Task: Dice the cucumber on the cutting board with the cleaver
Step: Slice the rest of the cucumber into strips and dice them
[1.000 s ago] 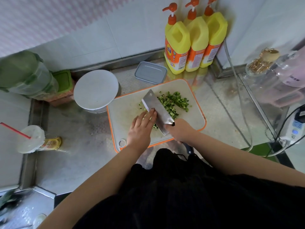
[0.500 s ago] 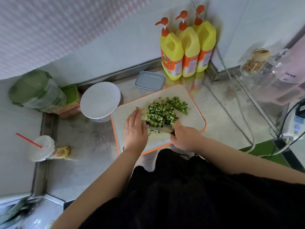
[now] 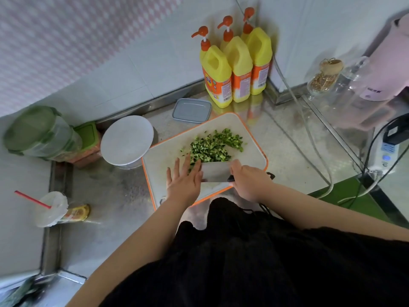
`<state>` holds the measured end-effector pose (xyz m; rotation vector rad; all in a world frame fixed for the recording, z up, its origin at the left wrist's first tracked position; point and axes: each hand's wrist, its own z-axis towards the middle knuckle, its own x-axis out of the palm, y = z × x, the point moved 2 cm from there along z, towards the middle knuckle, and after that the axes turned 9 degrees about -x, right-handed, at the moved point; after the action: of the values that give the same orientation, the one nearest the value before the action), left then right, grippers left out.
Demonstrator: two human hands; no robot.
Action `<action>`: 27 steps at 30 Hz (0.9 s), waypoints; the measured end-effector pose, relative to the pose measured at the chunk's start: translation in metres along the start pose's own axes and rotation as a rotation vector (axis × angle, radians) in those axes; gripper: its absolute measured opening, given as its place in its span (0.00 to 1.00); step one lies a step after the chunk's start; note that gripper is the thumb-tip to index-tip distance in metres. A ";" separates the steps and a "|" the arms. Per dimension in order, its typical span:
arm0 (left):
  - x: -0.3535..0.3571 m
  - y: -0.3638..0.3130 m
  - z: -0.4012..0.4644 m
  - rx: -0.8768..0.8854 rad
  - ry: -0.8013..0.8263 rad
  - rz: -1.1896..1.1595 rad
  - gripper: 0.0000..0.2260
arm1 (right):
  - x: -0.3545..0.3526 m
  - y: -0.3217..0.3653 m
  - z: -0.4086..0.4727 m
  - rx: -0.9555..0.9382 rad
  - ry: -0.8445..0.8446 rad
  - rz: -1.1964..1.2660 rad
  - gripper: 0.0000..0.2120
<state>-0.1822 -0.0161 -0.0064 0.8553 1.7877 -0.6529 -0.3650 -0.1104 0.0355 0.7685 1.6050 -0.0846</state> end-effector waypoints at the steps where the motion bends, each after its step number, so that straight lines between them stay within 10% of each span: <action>1: -0.001 0.004 0.003 -0.028 0.011 -0.006 0.23 | 0.000 -0.006 -0.003 0.020 -0.018 0.004 0.18; 27: -0.013 -0.002 0.051 -0.024 -0.333 -0.543 0.15 | 0.015 -0.057 -0.004 0.495 -0.035 0.461 0.09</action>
<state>-0.1523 -0.0593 -0.0123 0.2111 1.7143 -1.0506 -0.3974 -0.1459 0.0020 1.4950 1.3478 -0.1635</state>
